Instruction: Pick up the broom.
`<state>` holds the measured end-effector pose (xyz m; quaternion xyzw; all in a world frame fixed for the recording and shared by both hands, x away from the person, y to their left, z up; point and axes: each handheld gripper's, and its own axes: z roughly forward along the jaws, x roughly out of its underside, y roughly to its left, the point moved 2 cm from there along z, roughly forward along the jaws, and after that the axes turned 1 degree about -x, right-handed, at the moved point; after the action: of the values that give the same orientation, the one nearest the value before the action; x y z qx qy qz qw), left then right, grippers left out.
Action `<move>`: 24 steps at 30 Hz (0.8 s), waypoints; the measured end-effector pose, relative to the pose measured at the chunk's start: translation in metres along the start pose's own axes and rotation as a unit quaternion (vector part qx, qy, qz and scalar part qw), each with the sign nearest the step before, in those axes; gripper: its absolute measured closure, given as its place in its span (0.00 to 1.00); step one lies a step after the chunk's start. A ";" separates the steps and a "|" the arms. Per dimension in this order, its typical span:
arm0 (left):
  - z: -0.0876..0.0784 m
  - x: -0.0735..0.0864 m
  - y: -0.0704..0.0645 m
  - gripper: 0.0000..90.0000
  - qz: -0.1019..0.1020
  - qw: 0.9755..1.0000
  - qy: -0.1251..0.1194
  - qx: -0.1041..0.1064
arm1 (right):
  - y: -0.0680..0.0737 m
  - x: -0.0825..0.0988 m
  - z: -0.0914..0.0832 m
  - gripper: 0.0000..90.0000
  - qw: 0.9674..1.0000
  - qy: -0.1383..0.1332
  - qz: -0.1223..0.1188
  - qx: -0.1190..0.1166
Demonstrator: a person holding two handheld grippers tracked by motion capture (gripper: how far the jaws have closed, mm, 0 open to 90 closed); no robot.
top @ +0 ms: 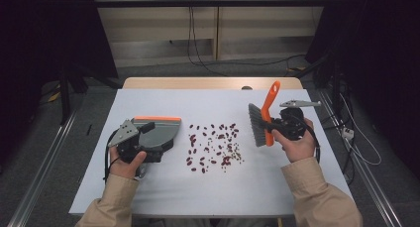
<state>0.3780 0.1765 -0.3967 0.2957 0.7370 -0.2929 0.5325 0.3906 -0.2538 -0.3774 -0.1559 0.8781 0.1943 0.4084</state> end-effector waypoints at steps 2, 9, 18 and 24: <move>-0.004 0.002 0.002 0.05 0.000 1.000 0.001 0.000 | -0.002 0.002 -0.001 0.79 1.000 0.015 -0.004 0.008; -0.014 0.008 0.010 0.05 -0.008 1.000 0.000 -0.012 | -0.009 0.009 0.001 0.79 0.998 0.055 0.001 0.016; -0.019 0.015 0.015 0.06 -0.005 1.000 0.007 -0.018 | -0.014 0.009 0.034 0.79 0.997 0.067 -0.003 0.046; -0.020 0.018 0.018 0.06 -0.005 1.000 0.010 -0.019 | -0.016 0.003 0.058 0.78 0.995 0.072 -0.014 0.062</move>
<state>0.3745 0.2059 -0.4107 0.2846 0.7494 -0.2786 0.5289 0.4333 -0.2409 -0.4172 -0.1559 0.9132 0.1220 0.3561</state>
